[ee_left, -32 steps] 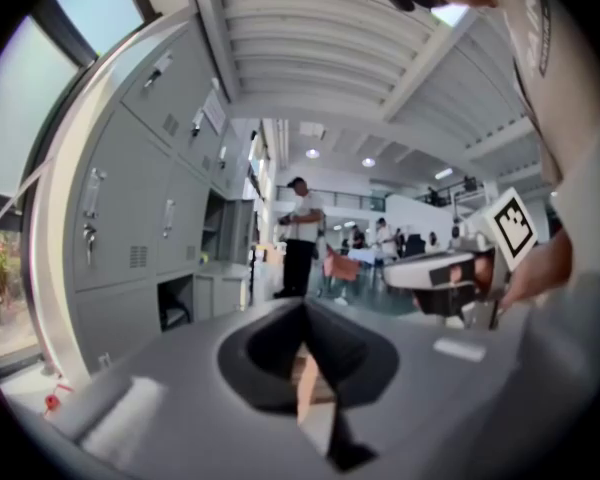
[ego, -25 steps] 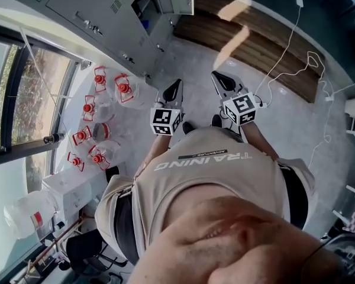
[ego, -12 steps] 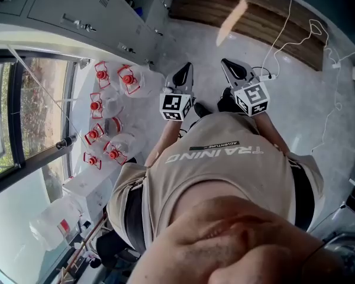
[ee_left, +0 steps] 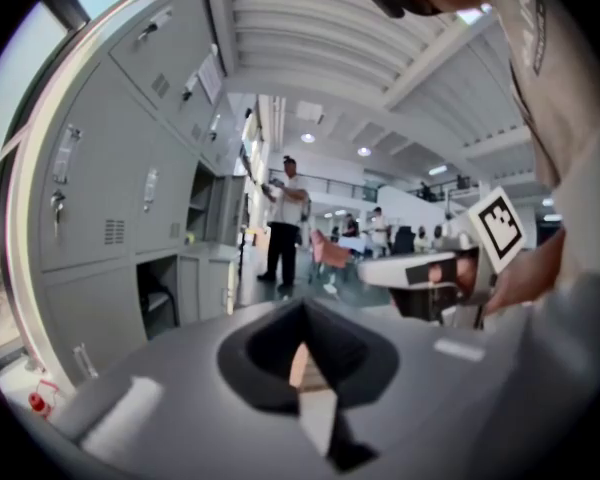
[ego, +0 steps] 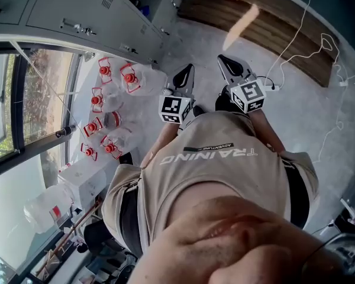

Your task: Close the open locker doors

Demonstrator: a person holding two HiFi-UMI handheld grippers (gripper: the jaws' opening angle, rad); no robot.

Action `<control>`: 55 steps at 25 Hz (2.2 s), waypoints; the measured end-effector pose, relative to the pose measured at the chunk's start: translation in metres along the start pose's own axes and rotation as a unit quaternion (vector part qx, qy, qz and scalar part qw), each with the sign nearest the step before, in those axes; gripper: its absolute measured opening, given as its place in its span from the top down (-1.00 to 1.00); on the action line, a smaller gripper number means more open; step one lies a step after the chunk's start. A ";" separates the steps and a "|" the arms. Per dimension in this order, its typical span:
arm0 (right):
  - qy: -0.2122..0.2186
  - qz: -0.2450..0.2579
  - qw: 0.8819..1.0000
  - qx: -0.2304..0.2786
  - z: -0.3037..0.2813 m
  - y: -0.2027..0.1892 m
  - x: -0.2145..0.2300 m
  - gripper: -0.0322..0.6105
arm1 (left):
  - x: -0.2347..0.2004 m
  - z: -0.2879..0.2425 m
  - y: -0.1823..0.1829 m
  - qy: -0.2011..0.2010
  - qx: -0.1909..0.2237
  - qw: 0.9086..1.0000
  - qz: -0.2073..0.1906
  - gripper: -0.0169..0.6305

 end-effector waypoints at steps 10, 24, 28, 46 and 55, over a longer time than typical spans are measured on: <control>0.044 0.020 0.999 0.016 -0.021 0.010 0.107 0.86 | -0.002 -0.100 0.053 0.056 -0.009 0.998 -0.031 0.95; 0.040 -0.053 0.998 -0.023 -0.075 0.012 0.210 0.86 | -0.003 -0.205 0.082 0.000 -0.021 0.998 -0.066 0.95; 0.025 -0.036 0.999 -0.018 -0.105 0.029 0.227 0.86 | -0.051 -0.241 0.076 0.003 -0.030 0.999 -0.037 0.95; 0.026 0.090 0.992 -0.082 -0.249 0.087 0.283 0.86 | -0.180 -0.355 0.132 0.000 -0.017 1.000 -0.004 0.95; 0.137 0.068 0.986 -0.066 -0.329 0.113 0.364 0.86 | -0.222 -0.412 0.163 0.113 -0.035 0.992 0.041 0.95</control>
Point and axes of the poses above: the fingertips, and each gripper's own axes: z backward along the fingers, x to its right, y out of its top, the point moved 3 cm from there along z, backward along the fingers, and after that the axes turned 8 degrees about -x, right-handed, at the moved point
